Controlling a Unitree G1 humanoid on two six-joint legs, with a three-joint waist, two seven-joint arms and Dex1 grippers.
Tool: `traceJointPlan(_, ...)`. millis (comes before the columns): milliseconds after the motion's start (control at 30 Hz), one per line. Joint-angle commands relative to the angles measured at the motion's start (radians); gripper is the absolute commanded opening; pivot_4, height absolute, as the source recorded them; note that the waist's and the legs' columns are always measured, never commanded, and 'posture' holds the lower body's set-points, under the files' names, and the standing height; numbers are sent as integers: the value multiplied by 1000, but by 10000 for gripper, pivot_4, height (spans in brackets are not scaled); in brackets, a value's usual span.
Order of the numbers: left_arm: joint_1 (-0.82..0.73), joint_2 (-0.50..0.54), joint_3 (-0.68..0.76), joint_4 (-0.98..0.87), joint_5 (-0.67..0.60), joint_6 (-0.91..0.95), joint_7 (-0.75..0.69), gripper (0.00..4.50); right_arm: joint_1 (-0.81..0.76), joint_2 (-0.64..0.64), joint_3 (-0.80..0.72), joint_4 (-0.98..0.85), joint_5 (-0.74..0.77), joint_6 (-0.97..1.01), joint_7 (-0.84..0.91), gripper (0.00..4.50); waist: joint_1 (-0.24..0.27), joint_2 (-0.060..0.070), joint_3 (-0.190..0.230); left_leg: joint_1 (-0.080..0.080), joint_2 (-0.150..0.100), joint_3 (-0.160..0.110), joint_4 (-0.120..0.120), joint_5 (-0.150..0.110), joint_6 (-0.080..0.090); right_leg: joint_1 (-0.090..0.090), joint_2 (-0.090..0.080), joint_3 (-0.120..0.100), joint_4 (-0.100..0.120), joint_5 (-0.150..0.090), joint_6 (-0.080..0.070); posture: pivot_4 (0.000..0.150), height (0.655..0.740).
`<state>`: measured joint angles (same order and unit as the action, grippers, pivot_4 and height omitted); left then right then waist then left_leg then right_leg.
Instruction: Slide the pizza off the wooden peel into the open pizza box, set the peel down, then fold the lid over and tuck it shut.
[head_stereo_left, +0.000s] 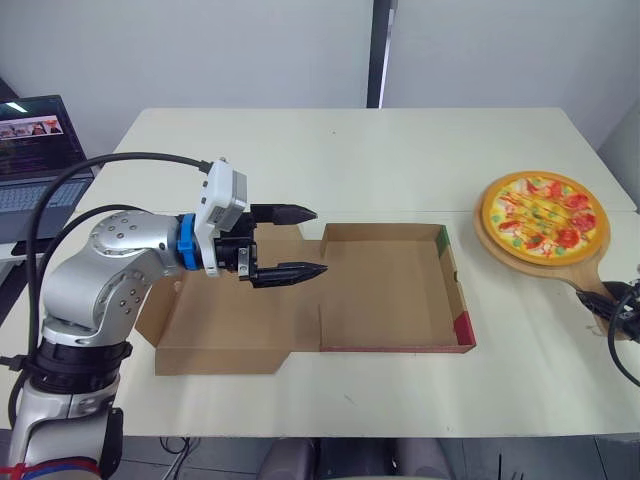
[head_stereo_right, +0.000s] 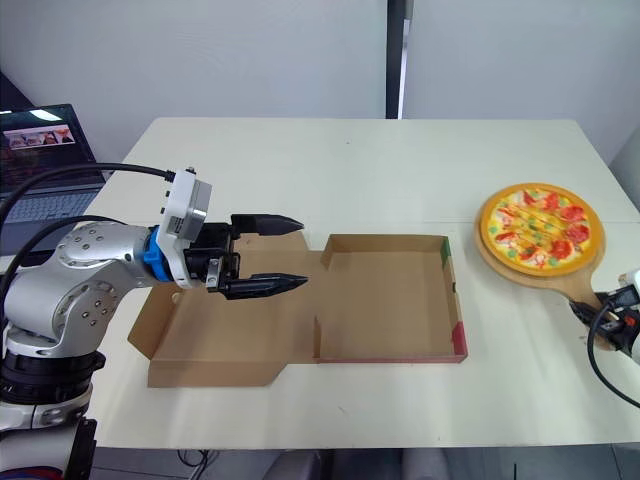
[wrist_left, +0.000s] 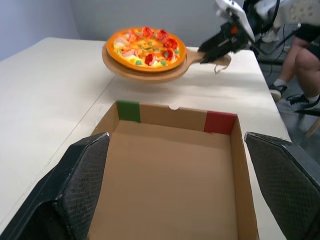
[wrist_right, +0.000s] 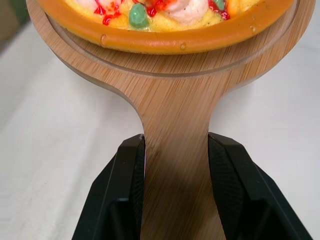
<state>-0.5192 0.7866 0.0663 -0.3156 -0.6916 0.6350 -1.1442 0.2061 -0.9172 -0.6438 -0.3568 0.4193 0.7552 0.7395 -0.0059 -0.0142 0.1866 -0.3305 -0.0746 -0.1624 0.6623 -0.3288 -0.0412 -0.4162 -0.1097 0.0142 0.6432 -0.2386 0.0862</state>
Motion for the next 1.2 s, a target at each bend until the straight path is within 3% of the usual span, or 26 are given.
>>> traceJointPlan(33, 53, 62, 69, -70, -35, 17, -11, 45000, -63, -89, -16, -74, 33, -41, 77, 15485, -3, 0, 0, 0, 0, 0, 0, 0, 0, -1, 0, 0, 0, 0, 0, 1500, 7400)
traceJointPlan(233, 186, 156, 146, -119, -46, 11, -45, 45000, -182, -205, 106, -58, 32, -73, 176, 15485, 0, -1, 1, -2, 0, 1, 0, 0, 0, -3, 0, 1, 0, 1, -1, 1500, 7400)
traceJointPlan(633, 296, 160, 335, -207, -199, 81, 57, 45000, -403, -259, 364, 44, -53, -208, 262, 15485, 4, -2, 1, -8, 0, 0, 1, 0, 0, -8, 0, 0, -1, 1, -2, 1500, 7400)
traceJointPlan(933, 329, 188, 378, -246, -278, 106, 75, 45000, -478, -275, 449, 89, -108, -275, 320, 15485, 3, -2, 1, -9, 0, 0, 1, 0, 0, -9, 0, 0, 0, 2, -2, 1500, 7400)
traceJointPlan(1200, 401, 226, 355, -272, -230, 50, 1, 45000, -508, -290, 481, 102, -166, -339, 355, 15485, 2, -1, 2, -9, 1, 1, 1, 0, 0, -10, 0, 0, 0, 3, -4, 1500, 7400)
